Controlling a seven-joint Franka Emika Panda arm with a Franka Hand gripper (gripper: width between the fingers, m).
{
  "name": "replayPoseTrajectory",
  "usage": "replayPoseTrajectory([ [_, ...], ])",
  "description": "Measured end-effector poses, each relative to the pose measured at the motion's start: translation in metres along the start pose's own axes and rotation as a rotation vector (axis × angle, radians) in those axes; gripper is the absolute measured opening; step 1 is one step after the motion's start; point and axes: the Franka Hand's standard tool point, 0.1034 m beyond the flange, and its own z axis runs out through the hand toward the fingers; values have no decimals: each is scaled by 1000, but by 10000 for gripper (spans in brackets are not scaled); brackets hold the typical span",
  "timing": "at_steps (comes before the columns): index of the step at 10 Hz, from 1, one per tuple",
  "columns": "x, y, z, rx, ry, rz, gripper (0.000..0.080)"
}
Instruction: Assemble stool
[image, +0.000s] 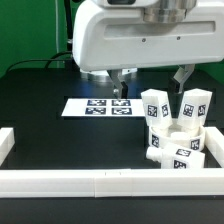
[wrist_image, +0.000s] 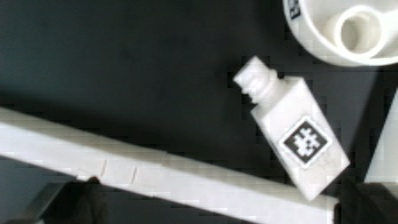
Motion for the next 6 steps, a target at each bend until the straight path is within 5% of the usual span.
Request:
replayPoseTrajectory([
  [1, -4, -2, 3, 1, -79, -3, 649],
  [2, 5, -3, 7, -59, -107, -54, 649],
  [4, 16, -10, 22, -114, -143, -111, 649],
  [6, 17, -9, 28, -122, -149, -119, 649],
])
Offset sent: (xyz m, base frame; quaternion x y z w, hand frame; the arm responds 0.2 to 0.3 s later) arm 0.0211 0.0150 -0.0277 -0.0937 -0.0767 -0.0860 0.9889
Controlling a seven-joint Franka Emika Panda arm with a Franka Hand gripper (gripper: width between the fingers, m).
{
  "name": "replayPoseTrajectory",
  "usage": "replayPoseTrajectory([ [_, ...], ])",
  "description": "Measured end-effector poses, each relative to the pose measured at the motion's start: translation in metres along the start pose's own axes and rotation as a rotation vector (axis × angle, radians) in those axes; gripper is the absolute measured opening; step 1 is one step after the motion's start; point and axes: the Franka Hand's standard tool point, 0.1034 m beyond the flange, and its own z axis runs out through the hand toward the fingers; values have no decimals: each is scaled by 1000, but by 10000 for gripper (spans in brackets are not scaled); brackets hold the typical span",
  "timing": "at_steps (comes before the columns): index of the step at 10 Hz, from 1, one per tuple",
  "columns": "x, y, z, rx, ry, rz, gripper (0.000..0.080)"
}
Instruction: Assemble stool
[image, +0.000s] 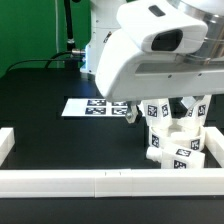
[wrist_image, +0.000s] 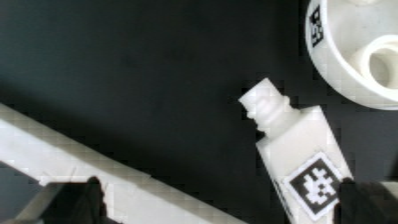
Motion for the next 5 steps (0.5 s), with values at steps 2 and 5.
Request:
replayPoseTrajectory([
  [2, 0, 0, 1, 0, -1, 1, 649],
  [5, 2, -2, 8, -49, -102, -118, 649],
])
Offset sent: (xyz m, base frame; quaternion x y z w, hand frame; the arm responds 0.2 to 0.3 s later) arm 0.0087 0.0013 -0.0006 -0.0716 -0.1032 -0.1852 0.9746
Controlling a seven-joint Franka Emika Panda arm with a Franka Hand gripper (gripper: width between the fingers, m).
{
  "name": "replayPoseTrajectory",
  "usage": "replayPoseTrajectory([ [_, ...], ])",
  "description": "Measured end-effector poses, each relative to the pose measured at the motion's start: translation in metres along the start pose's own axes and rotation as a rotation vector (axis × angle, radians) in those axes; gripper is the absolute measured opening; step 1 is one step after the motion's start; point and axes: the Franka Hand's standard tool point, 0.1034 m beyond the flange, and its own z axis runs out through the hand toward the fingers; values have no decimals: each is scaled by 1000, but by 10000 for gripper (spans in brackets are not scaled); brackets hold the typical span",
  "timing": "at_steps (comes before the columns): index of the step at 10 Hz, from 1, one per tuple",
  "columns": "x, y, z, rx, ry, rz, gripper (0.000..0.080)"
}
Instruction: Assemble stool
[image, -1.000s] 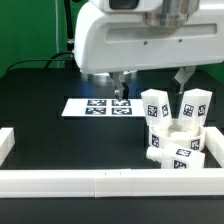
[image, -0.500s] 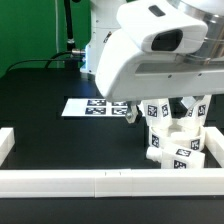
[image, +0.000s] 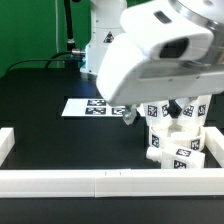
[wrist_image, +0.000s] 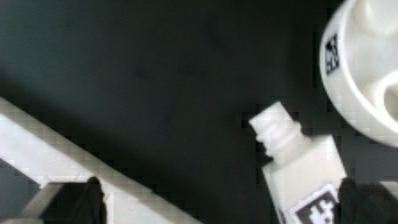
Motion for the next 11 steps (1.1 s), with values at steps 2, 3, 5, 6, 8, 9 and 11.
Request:
replayPoseTrajectory([
  [2, 12, 2, 4, 2, -42, -38, 649],
  [3, 14, 3, 3, -2, -34, -35, 649],
  [5, 14, 3, 4, -1, -35, -35, 649],
  [6, 14, 2, 5, -2, -40, -38, 649],
  [8, 26, -13, 6, -16, -61, -51, 649],
  [9, 30, -16, 4, -20, -54, -46, 649],
  [11, 24, -17, 9, -9, -86, -44, 649],
])
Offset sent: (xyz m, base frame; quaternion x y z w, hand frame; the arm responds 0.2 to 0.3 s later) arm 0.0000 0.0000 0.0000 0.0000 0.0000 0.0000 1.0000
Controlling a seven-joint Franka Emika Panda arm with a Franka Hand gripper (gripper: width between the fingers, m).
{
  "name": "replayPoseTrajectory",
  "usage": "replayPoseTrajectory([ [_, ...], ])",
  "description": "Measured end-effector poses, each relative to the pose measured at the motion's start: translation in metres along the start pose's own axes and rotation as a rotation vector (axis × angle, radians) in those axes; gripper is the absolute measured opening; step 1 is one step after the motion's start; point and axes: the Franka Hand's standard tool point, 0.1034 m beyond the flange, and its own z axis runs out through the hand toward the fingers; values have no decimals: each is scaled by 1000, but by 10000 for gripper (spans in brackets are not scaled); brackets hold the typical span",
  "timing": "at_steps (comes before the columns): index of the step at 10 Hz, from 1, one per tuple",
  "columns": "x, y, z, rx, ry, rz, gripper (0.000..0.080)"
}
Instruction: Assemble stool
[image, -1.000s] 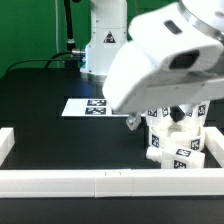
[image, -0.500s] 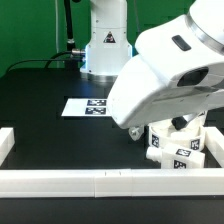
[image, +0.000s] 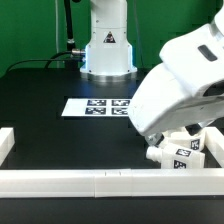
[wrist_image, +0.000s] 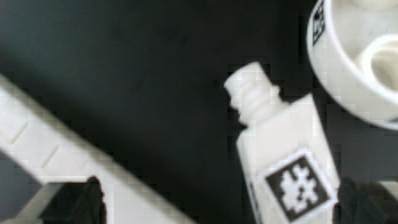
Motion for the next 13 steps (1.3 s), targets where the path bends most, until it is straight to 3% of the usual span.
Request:
replayPoseTrajectory([
  [2, -7, -3, 5, 11, -47, -1, 649],
  [3, -17, -8, 13, 27, -167, -3, 649],
  [4, -15, -11, 13, 7, -191, -11, 649],
  [5, -25, -17, 13, -1, -228, -19, 649],
  [6, -33, -25, 15, -7, -249, -25, 649],
  [7, -35, -25, 16, -3, -252, -25, 649],
  [13, -29, -24, 21, 3, -246, -72, 649],
])
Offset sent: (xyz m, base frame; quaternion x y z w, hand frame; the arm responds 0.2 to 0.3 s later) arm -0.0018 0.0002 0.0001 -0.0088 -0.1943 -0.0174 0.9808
